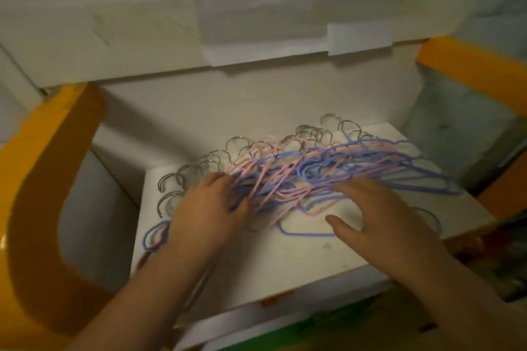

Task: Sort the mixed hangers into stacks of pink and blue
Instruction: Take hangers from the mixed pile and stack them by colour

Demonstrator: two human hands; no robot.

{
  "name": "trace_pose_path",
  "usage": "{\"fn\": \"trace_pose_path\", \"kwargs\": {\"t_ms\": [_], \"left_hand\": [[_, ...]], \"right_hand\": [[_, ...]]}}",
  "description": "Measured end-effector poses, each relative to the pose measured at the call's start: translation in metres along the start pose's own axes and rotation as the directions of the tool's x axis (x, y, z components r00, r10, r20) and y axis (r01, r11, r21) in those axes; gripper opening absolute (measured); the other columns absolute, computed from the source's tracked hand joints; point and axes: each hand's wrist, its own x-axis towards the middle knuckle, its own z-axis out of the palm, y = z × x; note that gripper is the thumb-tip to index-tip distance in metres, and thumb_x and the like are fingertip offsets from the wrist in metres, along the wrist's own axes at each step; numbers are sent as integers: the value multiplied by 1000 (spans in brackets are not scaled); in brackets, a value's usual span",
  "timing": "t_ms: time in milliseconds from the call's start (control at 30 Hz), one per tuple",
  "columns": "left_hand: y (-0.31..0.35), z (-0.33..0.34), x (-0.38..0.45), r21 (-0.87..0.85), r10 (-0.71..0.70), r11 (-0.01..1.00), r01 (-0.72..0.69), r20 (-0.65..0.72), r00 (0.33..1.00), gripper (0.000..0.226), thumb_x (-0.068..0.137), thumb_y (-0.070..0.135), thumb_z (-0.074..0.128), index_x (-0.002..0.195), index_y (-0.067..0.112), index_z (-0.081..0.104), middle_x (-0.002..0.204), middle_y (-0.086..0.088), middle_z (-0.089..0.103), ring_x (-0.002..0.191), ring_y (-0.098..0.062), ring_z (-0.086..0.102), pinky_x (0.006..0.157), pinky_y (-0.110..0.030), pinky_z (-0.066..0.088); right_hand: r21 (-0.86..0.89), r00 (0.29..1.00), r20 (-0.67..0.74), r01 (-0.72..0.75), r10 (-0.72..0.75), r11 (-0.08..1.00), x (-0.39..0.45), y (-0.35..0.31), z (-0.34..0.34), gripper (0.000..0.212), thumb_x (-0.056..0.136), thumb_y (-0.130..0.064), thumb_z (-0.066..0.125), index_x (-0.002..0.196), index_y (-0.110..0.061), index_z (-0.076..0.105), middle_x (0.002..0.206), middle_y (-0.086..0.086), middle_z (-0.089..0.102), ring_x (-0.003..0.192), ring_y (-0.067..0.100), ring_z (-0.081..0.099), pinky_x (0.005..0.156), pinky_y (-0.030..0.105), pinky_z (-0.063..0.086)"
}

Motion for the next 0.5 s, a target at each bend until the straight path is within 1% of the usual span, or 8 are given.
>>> {"fn": "trace_pose_path", "kwargs": {"t_ms": [33,100,167,200,300,400,467,500], "left_hand": [[2,1,4,19,-63,998,63,13,998,57,76,66,48,118,29,61,117,3,59,104,-25,58,85,-34,49],[9,6,12,122,-187,976,180,51,981,66,73,77,44,119,32,57,114,-1,57,106,-28,55,87,-37,47],[17,12,17,234,-279,938,256,71,958,73,70,83,42,118,30,55,115,-6,56,109,-31,52,91,-38,45],[22,14,20,261,-306,923,281,59,950,75,69,85,42,117,29,55,114,-8,57,109,-32,51,91,-38,44],[31,14,25,286,-346,901,325,24,938,75,66,85,44,112,27,58,107,-9,58,105,-33,53,90,-39,45],[35,4,26,246,-357,909,336,43,933,77,57,83,41,105,26,61,103,-8,59,103,-34,53,88,-39,45],[37,-3,26,210,-348,919,334,35,937,78,54,80,42,105,25,62,104,-9,60,103,-33,54,87,-39,46],[38,-6,25,192,-343,923,332,24,939,78,55,78,46,109,24,63,107,-9,60,104,-33,54,87,-39,47]], "right_hand": [[9,999,5,37,-37,999,10,6,-1,55,85,-47,63,136,-34,47,138,-14,45,128,7,39,98,22,33],[9,993,15,116,-116,993,28,20,-3,54,86,-48,61,136,-32,48,135,-14,46,126,8,41,97,23,37],[18,983,37,177,-177,984,43,33,-2,55,87,-48,60,138,-31,48,135,-13,47,127,10,41,100,27,39],[31,979,45,199,-200,980,50,39,-2,55,87,-48,60,138,-31,48,135,-14,46,128,10,41,101,28,39],[63,966,73,244,-248,968,65,57,0,54,87,-51,59,137,-34,47,133,-17,46,126,7,42,101,27,41],[98,962,89,251,-260,963,72,77,-4,52,87,-50,59,135,-34,48,132,-17,46,123,5,43,100,26,42],[103,961,77,256,-264,961,75,92,-8,48,86,-47,62,131,-34,52,129,-17,48,120,5,45,98,23,41],[96,962,71,255,-262,962,77,101,-9,47,86,-45,64,130,-33,53,128,-16,49,119,6,46,98,23,40]]}}
